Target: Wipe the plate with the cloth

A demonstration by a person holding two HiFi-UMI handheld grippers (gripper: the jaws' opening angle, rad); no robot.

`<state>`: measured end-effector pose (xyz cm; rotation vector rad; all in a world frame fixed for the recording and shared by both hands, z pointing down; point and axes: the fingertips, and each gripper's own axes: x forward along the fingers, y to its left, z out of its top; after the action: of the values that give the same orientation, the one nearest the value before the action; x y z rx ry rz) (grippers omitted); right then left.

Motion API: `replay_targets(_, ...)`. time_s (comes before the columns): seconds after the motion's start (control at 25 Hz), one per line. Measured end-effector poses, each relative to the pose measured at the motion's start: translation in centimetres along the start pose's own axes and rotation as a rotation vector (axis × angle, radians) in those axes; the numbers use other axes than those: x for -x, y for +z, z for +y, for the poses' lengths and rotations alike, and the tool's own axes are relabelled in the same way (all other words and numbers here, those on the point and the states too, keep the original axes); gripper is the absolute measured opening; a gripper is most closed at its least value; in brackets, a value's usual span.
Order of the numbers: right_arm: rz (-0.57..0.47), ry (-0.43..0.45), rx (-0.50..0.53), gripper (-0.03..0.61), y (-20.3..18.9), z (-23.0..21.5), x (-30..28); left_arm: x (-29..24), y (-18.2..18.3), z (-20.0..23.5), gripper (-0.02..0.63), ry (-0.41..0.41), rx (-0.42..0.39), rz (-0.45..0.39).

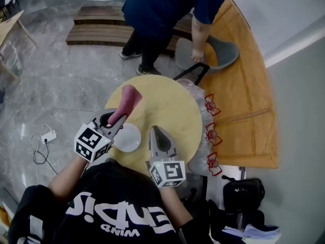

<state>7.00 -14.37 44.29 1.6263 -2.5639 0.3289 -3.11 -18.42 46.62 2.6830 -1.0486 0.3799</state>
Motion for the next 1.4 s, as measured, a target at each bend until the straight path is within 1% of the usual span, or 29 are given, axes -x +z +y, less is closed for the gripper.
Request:
replay_targets(0.04, -0.015, -0.009, 0.015, 0.032, 0.7, 0.1, 0.3, 0.3, 0.6, -0.4, 0.051, 0.013, -0.036, -0.044)
replay_targets(0.12, -0.030, -0.029, 0.029, 0.027, 1.2, 0.3, 0.8, 0.8, 1.4, -1.3, 0.051, 0.034, -0.076, -0.102)
replay_targets(0.24, -0.030, -0.047, 0.022, 0.025, 0.9, 0.3, 1.2, 1.3, 1.5, -2.3, 0.051, 0.054, -0.097, -0.131)
replay_targets(0.36, -0.017, -0.050, 0.013, 0.023, 0.2, 0.6, 1.2, 1.4, 1.3, -2.9, 0.051, 0.050, -0.096, -0.133)
replay_targets(0.48, -0.011, -0.038, 0.028, 0.021, 0.1, 1.2, 1.2, 1.4, 1.4, -3.2, 0.051, 0.044, -0.104, -0.134)
replay_targets(0.64, -0.010, -0.027, 0.021, 0.021, -0.1, 1.4, 1.3, 1.2, 1.6, -3.6, 0.051, 0.044, -0.118, -0.138)
replay_targets(1.4, 0.001, -0.002, -0.003, 0.021, -0.7, 1.9, 1.5, 1.3, 1.1, -4.2, 0.051, 0.039, -0.111, -0.108)
